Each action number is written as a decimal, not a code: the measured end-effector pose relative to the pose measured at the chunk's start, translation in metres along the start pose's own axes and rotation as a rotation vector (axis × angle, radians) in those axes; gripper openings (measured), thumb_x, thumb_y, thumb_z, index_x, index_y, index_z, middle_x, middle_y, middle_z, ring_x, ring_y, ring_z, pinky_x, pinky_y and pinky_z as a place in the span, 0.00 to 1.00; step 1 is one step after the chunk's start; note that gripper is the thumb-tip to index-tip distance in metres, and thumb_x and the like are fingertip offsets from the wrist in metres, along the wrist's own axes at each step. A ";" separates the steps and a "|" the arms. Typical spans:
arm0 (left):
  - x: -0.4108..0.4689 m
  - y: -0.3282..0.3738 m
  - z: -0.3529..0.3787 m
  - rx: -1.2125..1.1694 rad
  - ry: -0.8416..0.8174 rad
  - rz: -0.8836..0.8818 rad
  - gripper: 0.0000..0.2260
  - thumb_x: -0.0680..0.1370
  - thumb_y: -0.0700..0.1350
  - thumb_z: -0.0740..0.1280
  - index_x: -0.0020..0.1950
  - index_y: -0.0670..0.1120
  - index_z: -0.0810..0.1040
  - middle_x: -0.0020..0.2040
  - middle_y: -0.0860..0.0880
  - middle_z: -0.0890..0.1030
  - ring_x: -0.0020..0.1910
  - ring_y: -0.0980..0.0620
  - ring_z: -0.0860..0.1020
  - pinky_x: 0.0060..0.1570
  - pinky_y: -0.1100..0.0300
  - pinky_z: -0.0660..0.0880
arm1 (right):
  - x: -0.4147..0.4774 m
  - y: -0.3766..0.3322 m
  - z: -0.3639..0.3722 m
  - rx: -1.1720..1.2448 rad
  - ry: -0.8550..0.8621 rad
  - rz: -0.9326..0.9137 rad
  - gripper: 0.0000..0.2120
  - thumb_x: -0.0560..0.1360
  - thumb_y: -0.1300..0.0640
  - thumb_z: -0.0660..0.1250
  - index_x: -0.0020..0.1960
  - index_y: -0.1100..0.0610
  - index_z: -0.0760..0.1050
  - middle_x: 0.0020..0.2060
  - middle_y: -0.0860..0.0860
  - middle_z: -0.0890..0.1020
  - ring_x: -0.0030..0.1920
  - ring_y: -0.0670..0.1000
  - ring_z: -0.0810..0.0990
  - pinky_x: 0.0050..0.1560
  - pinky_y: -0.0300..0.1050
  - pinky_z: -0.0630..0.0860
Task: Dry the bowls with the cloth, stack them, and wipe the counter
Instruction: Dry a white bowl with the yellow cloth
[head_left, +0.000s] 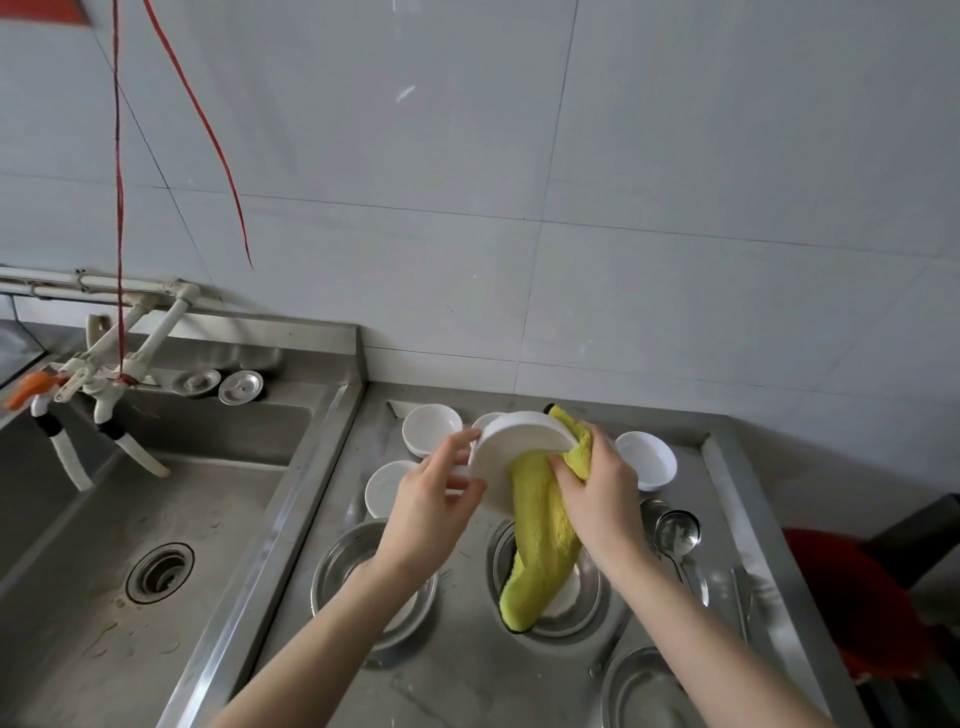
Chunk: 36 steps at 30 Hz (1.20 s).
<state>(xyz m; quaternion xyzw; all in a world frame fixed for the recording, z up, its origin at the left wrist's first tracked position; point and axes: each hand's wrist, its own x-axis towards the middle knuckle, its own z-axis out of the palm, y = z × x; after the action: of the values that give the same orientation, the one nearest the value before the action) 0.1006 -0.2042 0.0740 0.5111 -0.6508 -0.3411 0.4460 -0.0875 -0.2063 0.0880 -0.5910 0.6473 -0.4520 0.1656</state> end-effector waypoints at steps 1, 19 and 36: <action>0.001 -0.001 0.000 0.039 0.011 0.009 0.21 0.77 0.38 0.68 0.62 0.62 0.73 0.52 0.53 0.80 0.43 0.61 0.81 0.43 0.67 0.77 | 0.000 -0.001 0.000 -0.037 -0.007 -0.033 0.18 0.74 0.62 0.70 0.62 0.51 0.74 0.47 0.41 0.78 0.50 0.47 0.78 0.49 0.36 0.70; -0.004 0.025 0.012 -0.235 -0.029 -0.423 0.15 0.81 0.52 0.63 0.67 0.52 0.73 0.41 0.48 0.85 0.41 0.54 0.84 0.48 0.54 0.82 | -0.021 0.007 0.006 -0.462 -0.039 -0.180 0.24 0.71 0.65 0.69 0.66 0.55 0.72 0.51 0.54 0.79 0.43 0.59 0.81 0.33 0.47 0.74; 0.018 0.032 0.018 -0.950 0.178 -0.710 0.19 0.74 0.31 0.71 0.63 0.43 0.75 0.51 0.40 0.82 0.42 0.45 0.84 0.44 0.56 0.82 | -0.051 0.016 0.012 -0.249 -0.214 -0.388 0.37 0.72 0.63 0.71 0.76 0.50 0.58 0.71 0.51 0.67 0.70 0.52 0.68 0.66 0.44 0.70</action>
<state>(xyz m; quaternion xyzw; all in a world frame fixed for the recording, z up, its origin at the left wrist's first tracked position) 0.0712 -0.2139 0.1000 0.4685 -0.1766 -0.6789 0.5371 -0.0759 -0.1660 0.0533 -0.7646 0.5511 -0.3271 0.0693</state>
